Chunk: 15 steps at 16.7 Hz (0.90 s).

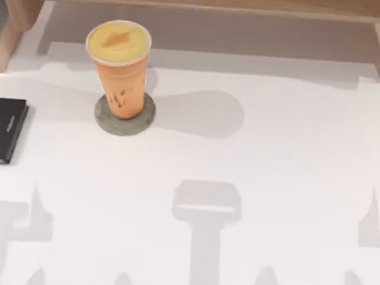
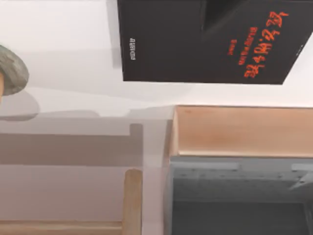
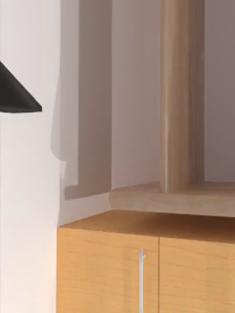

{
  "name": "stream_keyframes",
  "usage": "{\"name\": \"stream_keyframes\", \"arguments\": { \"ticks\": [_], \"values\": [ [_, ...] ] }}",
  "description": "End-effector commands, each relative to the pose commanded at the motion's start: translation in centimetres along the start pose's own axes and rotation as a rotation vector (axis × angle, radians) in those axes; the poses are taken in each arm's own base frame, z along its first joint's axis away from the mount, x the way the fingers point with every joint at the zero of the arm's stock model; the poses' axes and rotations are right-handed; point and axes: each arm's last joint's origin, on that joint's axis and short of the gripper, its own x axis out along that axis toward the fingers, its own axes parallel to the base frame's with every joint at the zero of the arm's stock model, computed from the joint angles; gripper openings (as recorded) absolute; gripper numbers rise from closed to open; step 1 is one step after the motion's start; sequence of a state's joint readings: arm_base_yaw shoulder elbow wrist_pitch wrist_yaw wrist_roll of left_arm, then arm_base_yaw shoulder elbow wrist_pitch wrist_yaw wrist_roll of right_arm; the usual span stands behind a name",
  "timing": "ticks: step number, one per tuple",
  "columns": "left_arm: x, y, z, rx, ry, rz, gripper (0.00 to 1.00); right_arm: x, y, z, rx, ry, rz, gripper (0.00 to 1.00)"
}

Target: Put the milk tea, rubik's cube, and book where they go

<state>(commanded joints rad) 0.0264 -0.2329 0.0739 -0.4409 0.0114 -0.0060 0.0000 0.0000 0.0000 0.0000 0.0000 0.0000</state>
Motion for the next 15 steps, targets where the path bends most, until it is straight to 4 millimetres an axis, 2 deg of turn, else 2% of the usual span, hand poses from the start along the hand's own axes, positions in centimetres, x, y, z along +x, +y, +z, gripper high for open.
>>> {"name": "stream_keyframes", "arguments": {
  "ticks": [2, 4, 6, 9, 12, 15],
  "values": [
    [-0.1, 0.0, 0.3, 0.0, -0.004, 0.0, 1.0, 0.0, 0.0, 0.0, 0.0, 0.0, 0.0, 1.0],
    [-0.4, 0.1, 1.6, -0.002, -0.025, -0.001, 1.0, 0.0, 0.0, 0.0, 0.0, 0.0, 0.0, 1.0],
    [-0.7, 0.2, 3.9, -0.005, -0.053, -0.003, 1.0, 0.0, 0.0, 0.0, 0.0, 0.0, 0.0, 1.0],
    [-0.4, 0.5, 8.7, -0.008, -0.09, -0.005, 1.0, 0.0, 0.0, 0.0, 0.0, 0.0, 0.0, 1.0],
    [2.2, 1.3, 14.2, -0.012, -0.109, -0.009, 1.0, 0.0, 0.0, 0.0, 0.0, 0.0, 0.0, 1.0],
    [7.7, 3.1, 18.8, -0.017, -0.115, -0.013, 1.0, 0.0, 0.0, 0.0, 0.0, 0.0, 0.0, 1.0]
  ]
}}
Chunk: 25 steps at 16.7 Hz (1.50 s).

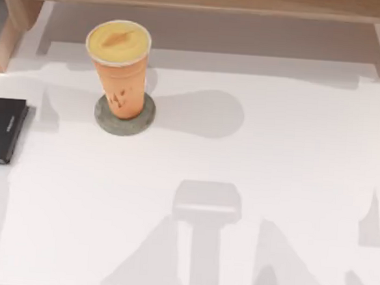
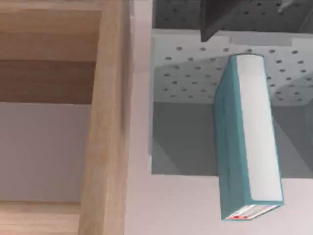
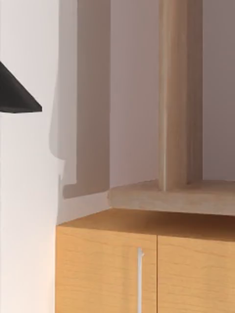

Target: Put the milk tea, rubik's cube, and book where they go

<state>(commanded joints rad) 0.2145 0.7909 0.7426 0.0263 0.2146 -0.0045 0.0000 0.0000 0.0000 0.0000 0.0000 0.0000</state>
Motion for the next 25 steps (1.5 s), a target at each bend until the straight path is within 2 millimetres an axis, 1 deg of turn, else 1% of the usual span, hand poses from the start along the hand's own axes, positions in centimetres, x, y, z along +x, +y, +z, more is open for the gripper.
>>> {"name": "stream_keyframes", "arguments": {
  "ticks": [2, 4, 6, 8, 9, 11, 13, 15, 21, 25],
  "values": [
    [5.0, 1.9, 1.3, -0.004, 0.003, -0.003, 1.0, 0.0, 0.0, 0.0, 0.0, 0.0, 0.0, 1.0],
    [10.2, 4.2, 1.2, -0.009, 0.008, -0.005, 1.0, 0.0, 0.0, 0.0, 0.0, 0.0, 0.0, 1.0],
    [15.1, 6.7, -0.2, -0.014, 0.014, -0.008, 1.0, 0.0, 0.0, 0.0, 0.0, 0.0, 0.0, 1.0],
    [19.2, 9.1, -2.3, -0.017, 0.015, -0.011, 1.0, 0.0, 0.0, 0.0, 0.0, 0.0, 0.0, 1.0],
    [20.9, 10.2, -3.4, -0.017, 0.013, -0.013, 1.0, 0.0, 0.0, 0.0, 0.0, 0.0, 0.0, 1.0],
    [23.4, 12.0, -5.4, -0.014, 0.003, -0.017, 1.0, 0.0, 0.0, 0.0, 0.0, 0.0, 0.0, 1.0],
    [24.9, 13.3, -6.9, -0.011, -0.008, -0.02, 1.0, 0.0, 0.0, 0.0, 0.0, 0.0, 0.0, 1.0],
    [25.7, 13.9, -7.7, -0.008, -0.015, -0.022, 1.0, 0.0, 0.0, 0.0, 0.0, 0.0, 0.0, 1.0],
    [25.8, 13.8, -7.9, -0.009, -0.012, -0.025, 1.0, 0.0, 0.0, 0.0, 0.0, 0.0, 0.0, 1.0],
    [27.3, 14.0, -7.8, -0.008, -0.016, -0.022, 1.0, 0.0, 0.0, 0.0, 0.0, 0.0, 0.0, 1.0]
  ]
}}
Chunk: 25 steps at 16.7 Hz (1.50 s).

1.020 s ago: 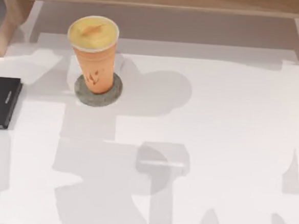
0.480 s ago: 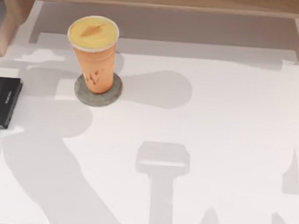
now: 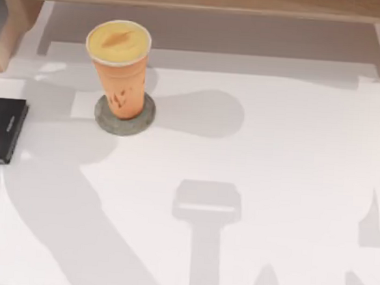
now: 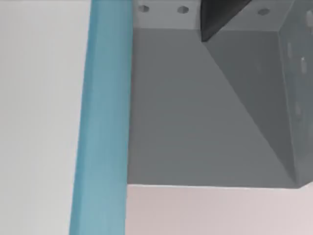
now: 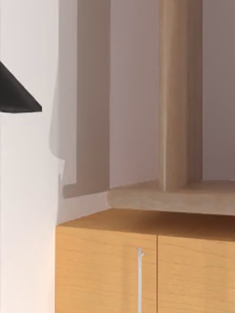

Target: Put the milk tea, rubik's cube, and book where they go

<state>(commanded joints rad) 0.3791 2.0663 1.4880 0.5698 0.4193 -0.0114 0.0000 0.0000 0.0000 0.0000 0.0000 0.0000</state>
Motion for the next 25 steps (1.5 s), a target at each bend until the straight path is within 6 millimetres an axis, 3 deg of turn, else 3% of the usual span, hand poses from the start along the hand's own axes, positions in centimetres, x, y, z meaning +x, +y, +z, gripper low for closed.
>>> {"name": "stream_keyframes", "arguments": {
  "ticks": [4, 8, 21, 25],
  "values": [
    [1.43, 0.02, -0.01, 0.0, 0.0, 0.0, 1.0, 0.0, 0.0, 0.0, 0.0, 0.0, 0.0, 1.0],
    [1.46, 0.02, -0.01, 0.0, 0.0, 0.0, 1.0, 0.0, 0.0, 0.0, 0.0, 0.0, 0.0, 1.0],
    [1.46, 0.02, -0.01, 0.0, 0.0, 0.0, 0.02, 0.0, 0.0, 0.0, 0.0, 0.0, 0.0, 1.0],
    [1.46, 0.02, -0.01, 0.0, 0.0, 0.0, 0.0, 0.0, 0.0, 0.0, 0.0, 0.0, 0.0, 1.0]
  ]
}}
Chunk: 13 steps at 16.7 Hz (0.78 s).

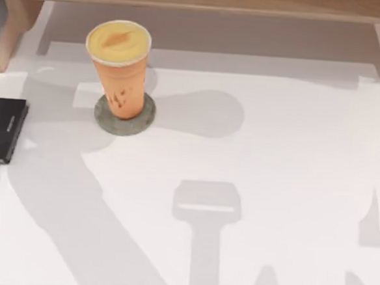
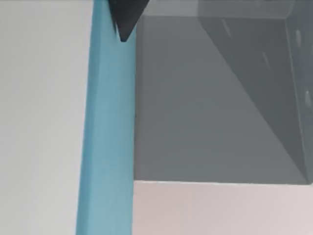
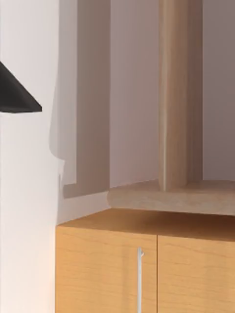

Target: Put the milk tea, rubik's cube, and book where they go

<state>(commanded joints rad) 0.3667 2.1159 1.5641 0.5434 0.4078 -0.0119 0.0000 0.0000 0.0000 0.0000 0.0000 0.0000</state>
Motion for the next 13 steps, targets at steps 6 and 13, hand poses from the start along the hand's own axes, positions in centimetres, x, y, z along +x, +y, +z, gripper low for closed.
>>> {"name": "stream_keyframes", "arguments": {
  "ticks": [6, 13],
  "values": [
    [-0.1, 0.1, 0.2, 0.002, -0.002, 0.003, 0.0, 0.0, 0.0, 0.0, 0.0, 0.0, 0.0, 1.0],
    [-0.9, -0.1, 1.0, 0.004, -0.002, -0.001, 0.0, 0.0, 0.0, 0.0, 0.0, 0.0, 0.0, 1.0]
  ]
}}
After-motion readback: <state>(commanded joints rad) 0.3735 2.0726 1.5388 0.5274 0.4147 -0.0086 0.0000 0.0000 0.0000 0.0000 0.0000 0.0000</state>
